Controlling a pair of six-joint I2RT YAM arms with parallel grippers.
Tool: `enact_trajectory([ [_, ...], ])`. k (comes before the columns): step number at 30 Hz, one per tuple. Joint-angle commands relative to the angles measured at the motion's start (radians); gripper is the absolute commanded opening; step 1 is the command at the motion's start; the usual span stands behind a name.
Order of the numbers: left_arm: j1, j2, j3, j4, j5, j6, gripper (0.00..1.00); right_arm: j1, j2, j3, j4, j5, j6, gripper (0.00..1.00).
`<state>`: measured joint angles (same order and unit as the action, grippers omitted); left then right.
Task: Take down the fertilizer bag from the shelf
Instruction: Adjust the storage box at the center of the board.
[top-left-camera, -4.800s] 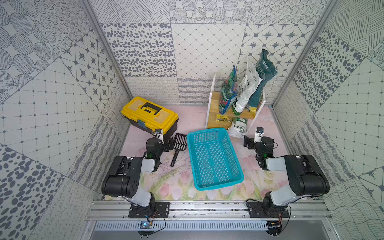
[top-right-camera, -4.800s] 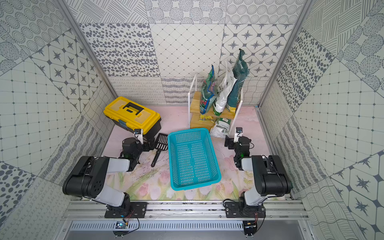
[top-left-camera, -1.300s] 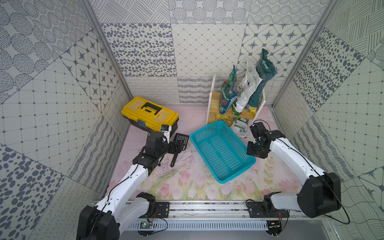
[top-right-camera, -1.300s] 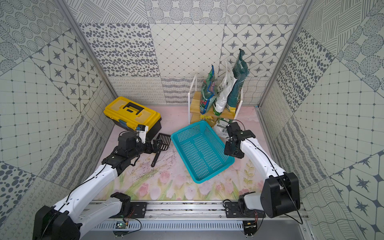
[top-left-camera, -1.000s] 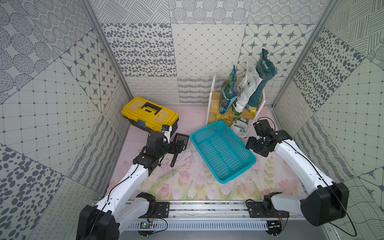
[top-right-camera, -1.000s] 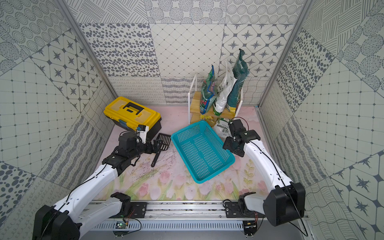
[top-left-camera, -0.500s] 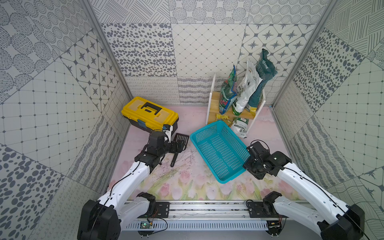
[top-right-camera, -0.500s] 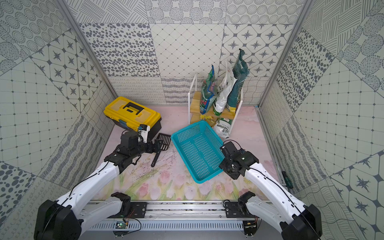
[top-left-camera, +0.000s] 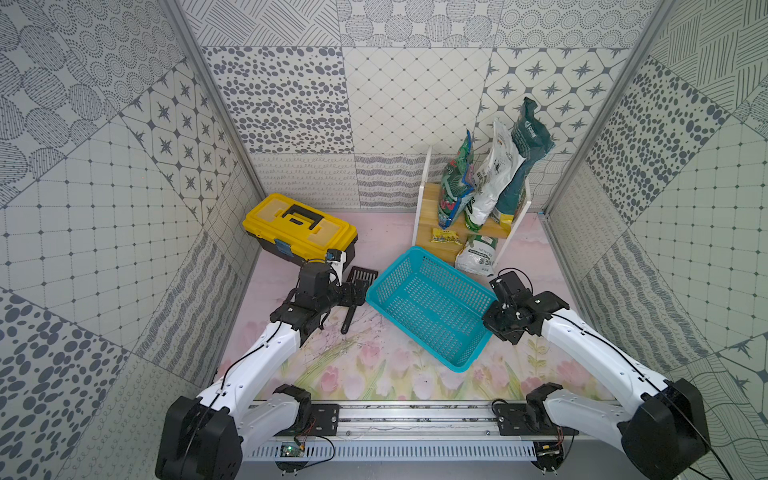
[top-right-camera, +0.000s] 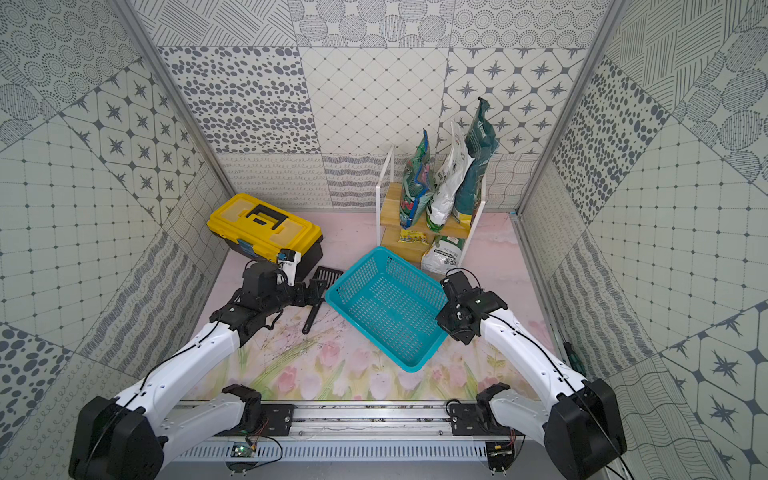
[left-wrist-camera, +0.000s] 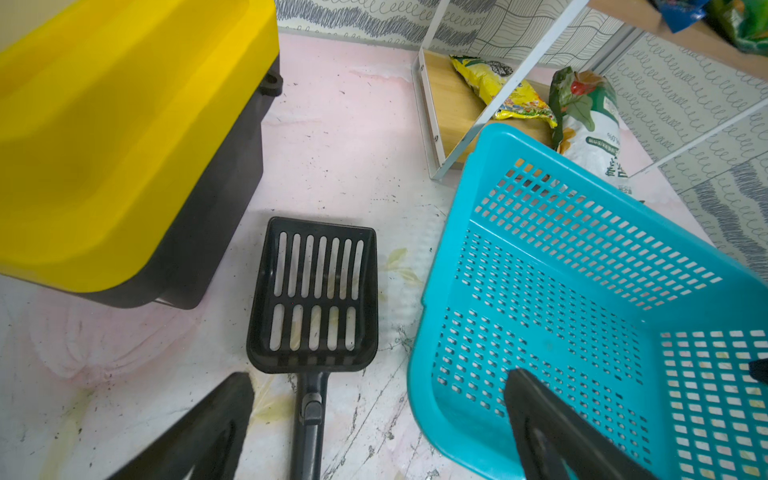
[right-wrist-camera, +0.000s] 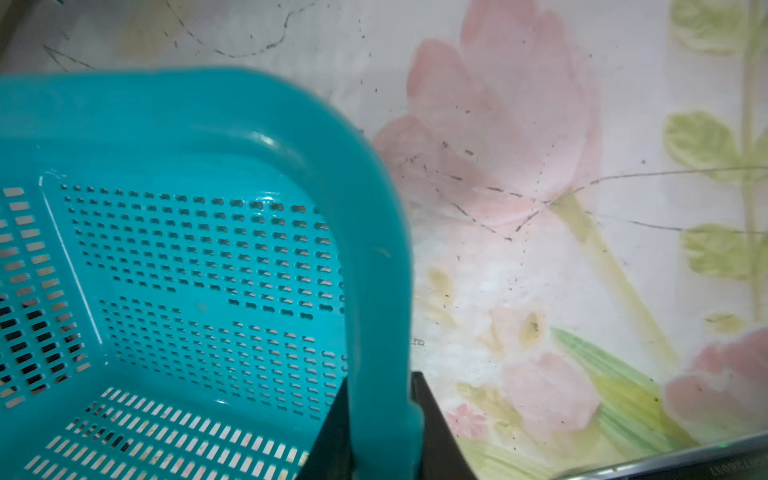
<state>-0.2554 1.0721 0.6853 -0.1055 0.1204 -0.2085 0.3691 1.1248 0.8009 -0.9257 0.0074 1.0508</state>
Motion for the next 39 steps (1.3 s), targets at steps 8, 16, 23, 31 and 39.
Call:
enact_trajectory([
  [8,-0.003,0.012,0.013,-0.004,0.010,-0.003,1.00,-0.185,0.129,0.196,-0.096,-0.211,-0.599,0.15],
  [16,-0.004,0.022,0.012,-0.003,0.014,-0.006,1.00,-0.166,0.245,0.267,-0.071,-0.276,-0.716,0.17],
  [23,-0.004,0.031,0.011,-0.006,0.013,-0.008,1.00,-0.134,0.311,0.252,0.131,-0.320,-0.639,0.17],
  [31,-0.004,0.026,0.013,-0.009,0.012,-0.005,1.00,-0.127,0.378,0.372,0.076,-0.225,-0.702,0.54],
  [39,-0.005,0.021,0.022,-0.007,0.023,-0.013,1.00,-0.153,0.167,0.454,0.055,-0.086,-0.511,0.97],
])
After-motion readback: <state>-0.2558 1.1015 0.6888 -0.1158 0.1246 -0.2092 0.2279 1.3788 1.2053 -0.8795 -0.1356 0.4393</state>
